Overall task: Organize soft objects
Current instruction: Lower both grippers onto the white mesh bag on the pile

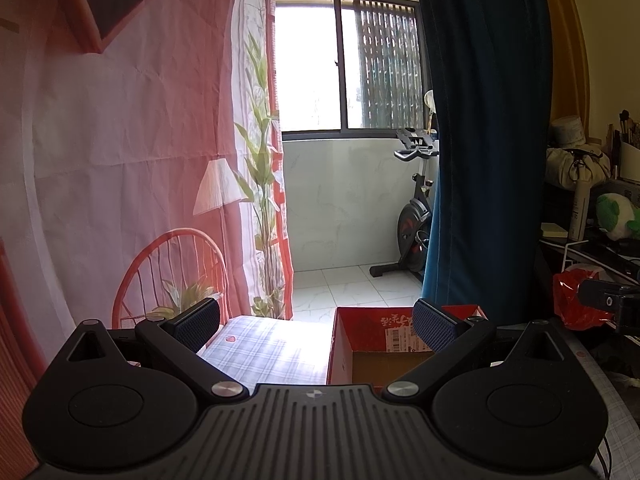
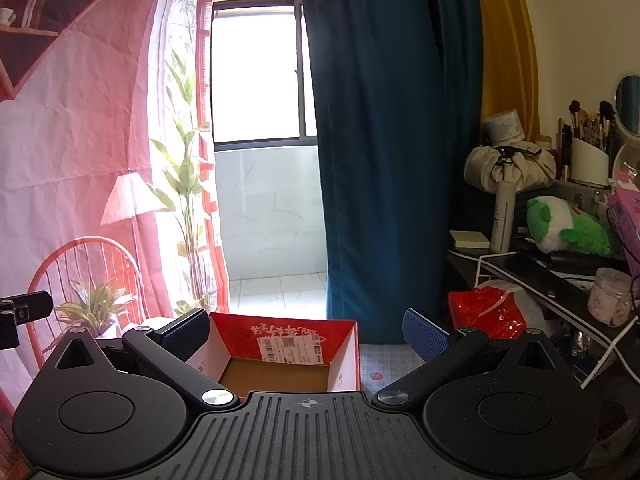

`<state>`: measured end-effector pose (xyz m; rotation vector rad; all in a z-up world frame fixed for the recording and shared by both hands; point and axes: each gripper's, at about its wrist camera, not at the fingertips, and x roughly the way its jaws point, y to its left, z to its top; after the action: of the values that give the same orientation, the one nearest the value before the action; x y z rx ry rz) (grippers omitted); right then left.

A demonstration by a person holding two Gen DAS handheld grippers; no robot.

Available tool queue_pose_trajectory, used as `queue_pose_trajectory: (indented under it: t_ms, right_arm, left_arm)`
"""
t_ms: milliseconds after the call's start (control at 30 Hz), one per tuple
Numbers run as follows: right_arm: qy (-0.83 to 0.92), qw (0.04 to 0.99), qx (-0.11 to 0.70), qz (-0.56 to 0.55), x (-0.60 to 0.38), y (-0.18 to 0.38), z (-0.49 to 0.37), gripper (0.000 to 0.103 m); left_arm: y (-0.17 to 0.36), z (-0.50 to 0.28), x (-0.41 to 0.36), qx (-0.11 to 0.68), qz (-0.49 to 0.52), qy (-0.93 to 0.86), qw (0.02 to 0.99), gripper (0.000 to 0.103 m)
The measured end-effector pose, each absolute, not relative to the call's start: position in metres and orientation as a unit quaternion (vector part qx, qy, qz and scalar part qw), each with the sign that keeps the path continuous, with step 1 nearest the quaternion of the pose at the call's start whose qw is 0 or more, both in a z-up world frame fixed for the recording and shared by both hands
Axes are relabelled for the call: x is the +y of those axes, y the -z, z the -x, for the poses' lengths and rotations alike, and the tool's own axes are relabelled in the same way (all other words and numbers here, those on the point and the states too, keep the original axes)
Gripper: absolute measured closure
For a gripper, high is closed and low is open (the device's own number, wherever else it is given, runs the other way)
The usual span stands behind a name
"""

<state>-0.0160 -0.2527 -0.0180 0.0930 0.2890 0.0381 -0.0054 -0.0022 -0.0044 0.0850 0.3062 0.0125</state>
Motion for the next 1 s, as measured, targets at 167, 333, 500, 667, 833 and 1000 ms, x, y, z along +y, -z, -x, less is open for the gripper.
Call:
queue_pose_trajectory:
  t_ms: [167,333,500,667,833,1000]
  right_arm:
    - [-0.041,0.986,0.155,-0.038,-0.251,0.037,0.009,0.000]
    - [-0.063,0.988,0.142,-0.015,-0.242,0.073,0.011,0.000]
    - [-0.089,0.978,0.188,-0.004,-0.234,0.111,0.009,0.000]
    - [-0.119,0.957,0.263,0.021,-0.228,0.160,0.008,0.000]
    - [-0.088,0.940,0.326,0.049,-0.225,0.210,0.005,0.000]
    - [-0.102,0.918,0.383,0.016,-0.227,0.242,-0.002,0.000]
  left_arm:
    - [0.019,0.002,0.007,0.164,-0.031,0.003,0.986,0.000]
    - [0.043,-0.004,0.014,0.191,-0.037,0.006,0.981,0.000]
    - [0.079,-0.007,0.029,0.202,-0.026,0.028,0.979,0.000]
    - [0.132,-0.019,0.031,0.267,-0.044,0.063,0.961,0.000]
    - [0.177,-0.037,0.036,0.334,-0.030,0.080,0.939,0.000]
    - [0.210,-0.045,0.040,0.398,-0.004,0.087,0.913,0.000]
